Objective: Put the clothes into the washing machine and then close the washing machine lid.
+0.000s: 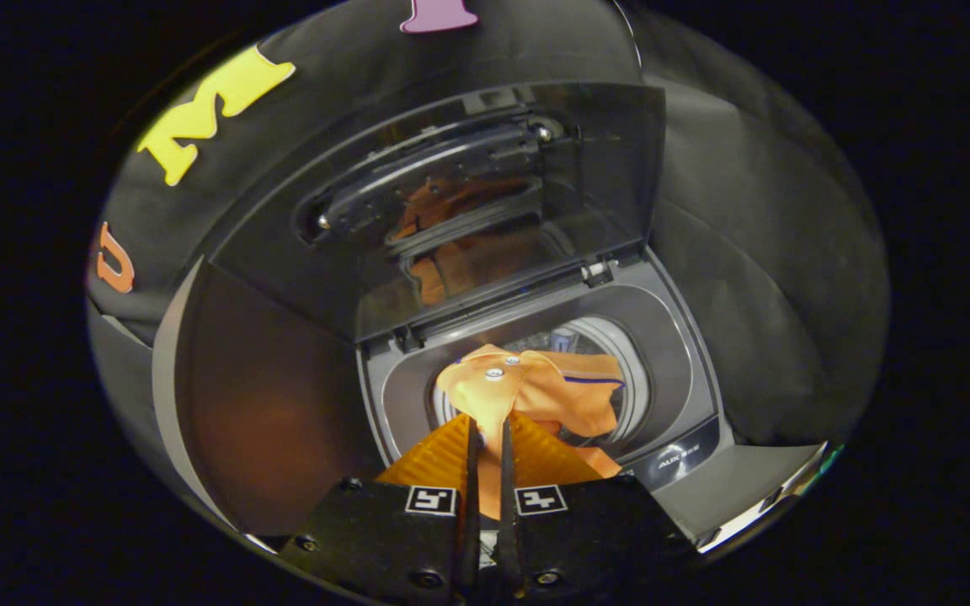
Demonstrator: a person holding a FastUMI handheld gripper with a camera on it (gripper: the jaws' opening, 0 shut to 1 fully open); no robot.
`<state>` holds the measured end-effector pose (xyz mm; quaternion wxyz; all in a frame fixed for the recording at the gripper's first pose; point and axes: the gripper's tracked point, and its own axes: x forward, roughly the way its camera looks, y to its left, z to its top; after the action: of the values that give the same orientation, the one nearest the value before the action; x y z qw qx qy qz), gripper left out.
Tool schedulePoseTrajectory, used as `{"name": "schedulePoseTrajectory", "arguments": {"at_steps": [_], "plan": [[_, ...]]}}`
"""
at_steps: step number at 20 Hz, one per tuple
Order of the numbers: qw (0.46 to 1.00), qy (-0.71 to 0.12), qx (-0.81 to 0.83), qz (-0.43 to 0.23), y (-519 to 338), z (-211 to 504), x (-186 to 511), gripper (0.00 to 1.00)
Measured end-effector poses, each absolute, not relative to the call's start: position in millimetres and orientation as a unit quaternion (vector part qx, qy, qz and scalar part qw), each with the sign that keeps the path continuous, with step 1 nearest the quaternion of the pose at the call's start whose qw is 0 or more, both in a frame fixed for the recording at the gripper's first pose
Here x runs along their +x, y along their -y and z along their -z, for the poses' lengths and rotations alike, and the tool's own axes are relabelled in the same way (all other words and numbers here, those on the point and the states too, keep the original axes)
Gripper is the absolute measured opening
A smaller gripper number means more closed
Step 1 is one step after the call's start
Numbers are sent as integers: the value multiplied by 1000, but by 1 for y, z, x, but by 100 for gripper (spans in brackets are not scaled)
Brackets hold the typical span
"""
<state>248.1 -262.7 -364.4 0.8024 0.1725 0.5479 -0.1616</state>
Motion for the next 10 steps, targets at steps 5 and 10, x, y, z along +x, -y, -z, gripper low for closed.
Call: {"name": "schedulePoseTrajectory", "arguments": {"at_steps": [5,10], "plan": [[789,-569,163,164,260,379,246,16],[780,-590,137,158,264,384,248,18]]}}
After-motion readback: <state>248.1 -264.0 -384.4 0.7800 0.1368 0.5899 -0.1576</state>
